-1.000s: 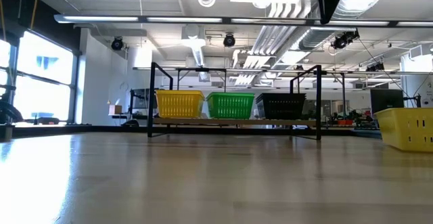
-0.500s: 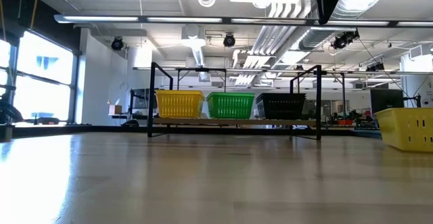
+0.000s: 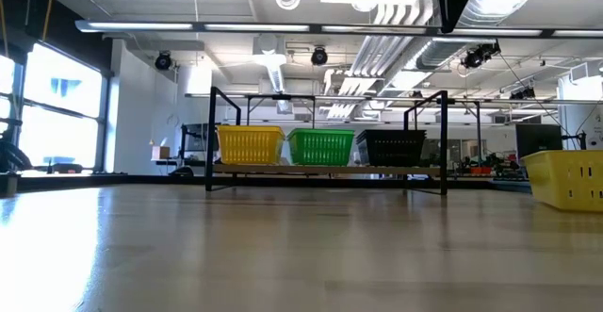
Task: Stack baskets on shelf by color
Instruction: Stack the green bin on the other stacked green bin on the shelf
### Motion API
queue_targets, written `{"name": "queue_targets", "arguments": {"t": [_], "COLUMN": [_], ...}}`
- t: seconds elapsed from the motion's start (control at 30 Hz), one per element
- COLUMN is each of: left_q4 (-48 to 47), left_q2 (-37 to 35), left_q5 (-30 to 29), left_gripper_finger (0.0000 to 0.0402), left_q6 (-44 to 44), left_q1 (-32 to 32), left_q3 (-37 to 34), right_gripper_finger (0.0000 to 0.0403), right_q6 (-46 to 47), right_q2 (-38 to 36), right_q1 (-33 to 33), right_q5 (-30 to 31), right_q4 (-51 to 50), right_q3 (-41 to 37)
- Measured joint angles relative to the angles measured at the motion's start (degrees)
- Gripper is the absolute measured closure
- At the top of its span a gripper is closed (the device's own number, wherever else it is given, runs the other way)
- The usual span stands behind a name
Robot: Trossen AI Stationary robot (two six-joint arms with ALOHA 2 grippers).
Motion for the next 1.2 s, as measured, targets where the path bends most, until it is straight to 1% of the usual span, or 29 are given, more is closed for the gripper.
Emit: {"name": "queue_targets", "arguments": {"t": [0.17, 0.23, 0.27, 0.47, 0.63, 0.83, 1.07, 1.2], "left_q4": [1.0, 1.5, 1.6, 3.1, 3.0, 2.7, 1.7, 0.4], "left_q2": [0.0, 0.0, 0.0, 0.0, -0.2, -0.4, -0.4, -0.4], "left_q5": [-0.6, -1.9, -2.8, -5.1, -6.8, -7.7, -10.6, -11.2], "left_gripper_finger": [0.0361, 0.0388, 0.0394, 0.0398, 0.0398, 0.0399, 0.0400, 0.0401], "left_q6": [-2.5, -3.6, -4.5, -6.9, -6.7, -0.6, 10.2, 17.1], "left_q1": [1.6, 2.3, 2.7, 5.5, 10.0, 16.6, 24.6, 29.3], "left_q3": [0.0, 0.0, 0.0, 0.0, 0.0, 1.3, 6.0, 9.3], "right_gripper_finger": [0.0307, 0.0307, 0.0307, 0.0307, 0.0307, 0.0307, 0.0307, 0.0306], "right_q6": [-0.6, -2.0, -2.6, -7.2, -11.3, -17.3, -19.1, -20.3], "right_q2": [0.0, 0.0, 0.0, 0.0, 0.0, 0.0, 0.0, 0.0], "right_q1": [0.0, 0.2, 0.2, 1.9, 4.0, 6.4, 7.8, 8.1], "right_q5": [0.0, -0.2, -0.2, -0.5, -0.6, -0.6, -0.6, -0.6], "right_q4": [0.8, 1.8, 2.5, 7.5, 13.8, 20.7, 24.8, 26.2], "right_q3": [0.0, 0.0, 0.0, 0.0, 0.0, 0.0, 0.0, 0.0]}}
